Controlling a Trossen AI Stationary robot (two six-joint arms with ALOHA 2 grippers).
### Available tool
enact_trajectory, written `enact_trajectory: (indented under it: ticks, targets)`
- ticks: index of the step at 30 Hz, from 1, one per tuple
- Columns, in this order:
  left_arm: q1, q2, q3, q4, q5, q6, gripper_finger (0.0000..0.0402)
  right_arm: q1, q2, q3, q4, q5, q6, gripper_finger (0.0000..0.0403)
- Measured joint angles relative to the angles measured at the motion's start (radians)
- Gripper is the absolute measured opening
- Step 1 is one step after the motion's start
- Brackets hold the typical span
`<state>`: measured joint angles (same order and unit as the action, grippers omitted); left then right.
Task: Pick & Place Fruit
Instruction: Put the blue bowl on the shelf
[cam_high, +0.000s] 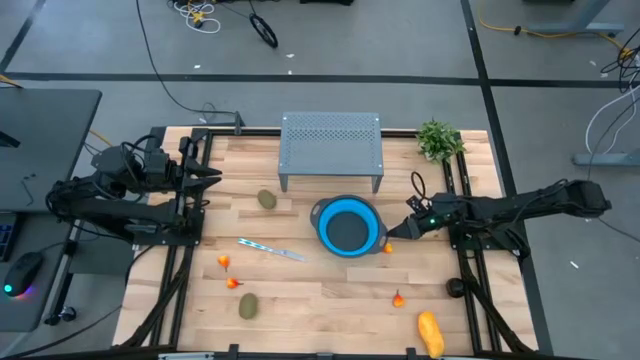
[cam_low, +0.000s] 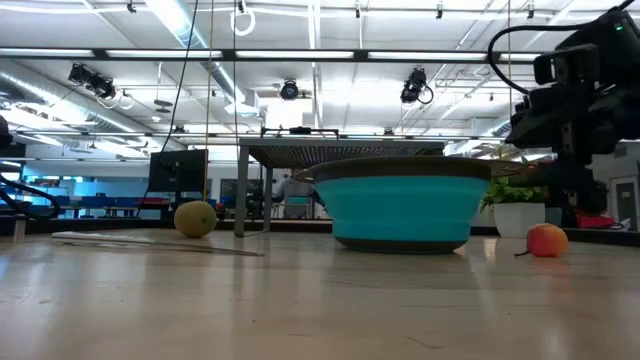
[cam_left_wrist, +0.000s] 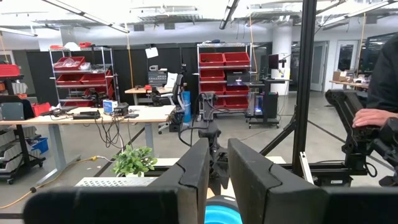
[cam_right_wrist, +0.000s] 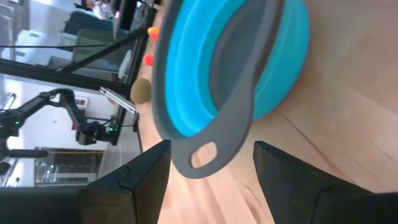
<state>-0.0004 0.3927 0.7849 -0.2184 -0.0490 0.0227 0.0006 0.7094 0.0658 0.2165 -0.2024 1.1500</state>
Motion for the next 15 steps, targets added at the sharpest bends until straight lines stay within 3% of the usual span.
enact_trajectory:
  ticks: [9,15]
  targets:
    - [0.0,0.0,0.0,0.0,0.0,0.0,0.0068,0.0,0.059,0.0,0.077,0.0,0.003,0.0233]
    - [0.0,0.0,0.0,0.0,0.0,0.0,0.0068,0.0,0.1,0.0,0.101,-0.004,0.014,0.021]
